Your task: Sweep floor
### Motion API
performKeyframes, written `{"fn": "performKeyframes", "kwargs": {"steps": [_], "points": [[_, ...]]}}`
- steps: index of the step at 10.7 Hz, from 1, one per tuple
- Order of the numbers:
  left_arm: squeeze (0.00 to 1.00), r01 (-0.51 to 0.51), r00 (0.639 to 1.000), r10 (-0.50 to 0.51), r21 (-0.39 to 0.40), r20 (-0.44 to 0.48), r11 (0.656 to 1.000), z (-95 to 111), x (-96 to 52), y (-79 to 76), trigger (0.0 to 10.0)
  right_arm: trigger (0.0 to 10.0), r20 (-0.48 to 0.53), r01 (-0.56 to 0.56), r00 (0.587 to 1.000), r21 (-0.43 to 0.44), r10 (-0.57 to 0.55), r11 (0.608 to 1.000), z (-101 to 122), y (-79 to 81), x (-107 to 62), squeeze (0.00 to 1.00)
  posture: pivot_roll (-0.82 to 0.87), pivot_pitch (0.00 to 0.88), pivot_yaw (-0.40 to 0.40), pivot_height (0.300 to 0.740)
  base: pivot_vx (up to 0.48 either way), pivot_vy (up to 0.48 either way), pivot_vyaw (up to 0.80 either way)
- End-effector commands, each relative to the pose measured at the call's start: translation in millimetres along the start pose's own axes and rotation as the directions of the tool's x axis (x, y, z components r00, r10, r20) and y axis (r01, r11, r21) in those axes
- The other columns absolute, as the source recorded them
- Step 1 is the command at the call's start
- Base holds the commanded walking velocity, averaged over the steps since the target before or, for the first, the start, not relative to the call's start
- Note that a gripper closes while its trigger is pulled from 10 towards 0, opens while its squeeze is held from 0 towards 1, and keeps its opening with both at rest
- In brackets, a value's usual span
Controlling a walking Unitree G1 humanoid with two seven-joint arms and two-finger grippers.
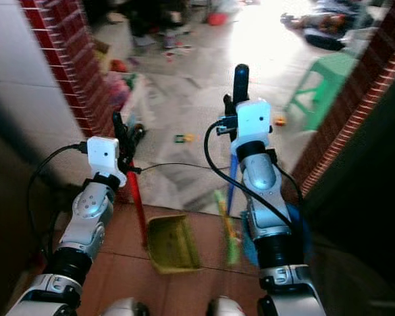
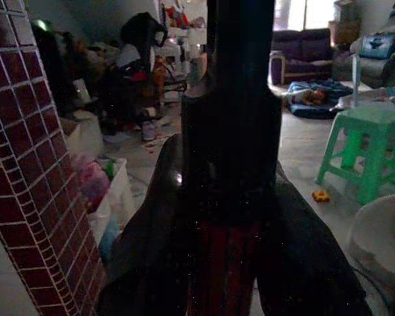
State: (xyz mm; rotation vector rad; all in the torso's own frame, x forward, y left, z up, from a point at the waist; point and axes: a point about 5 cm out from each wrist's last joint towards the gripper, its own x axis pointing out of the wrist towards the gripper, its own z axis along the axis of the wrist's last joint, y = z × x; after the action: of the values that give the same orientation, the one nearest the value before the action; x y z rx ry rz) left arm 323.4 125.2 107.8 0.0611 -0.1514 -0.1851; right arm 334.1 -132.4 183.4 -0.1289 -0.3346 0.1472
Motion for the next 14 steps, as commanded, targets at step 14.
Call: {"fn": "performKeyframes", "kwargs": {"steps": [14], "points": [[0.0,-0.062,0.997,0.065,0.064,-0.049,0.996,-19.4,-5.4,7.5,10.0,10.0,-0.055,-0.226,0.964,0.343,0.259,0.912,-3.3,50.6,12.5,0.0,-0.04,0.115,-0.018,0.74,0.0,0.0,0.0]]}}
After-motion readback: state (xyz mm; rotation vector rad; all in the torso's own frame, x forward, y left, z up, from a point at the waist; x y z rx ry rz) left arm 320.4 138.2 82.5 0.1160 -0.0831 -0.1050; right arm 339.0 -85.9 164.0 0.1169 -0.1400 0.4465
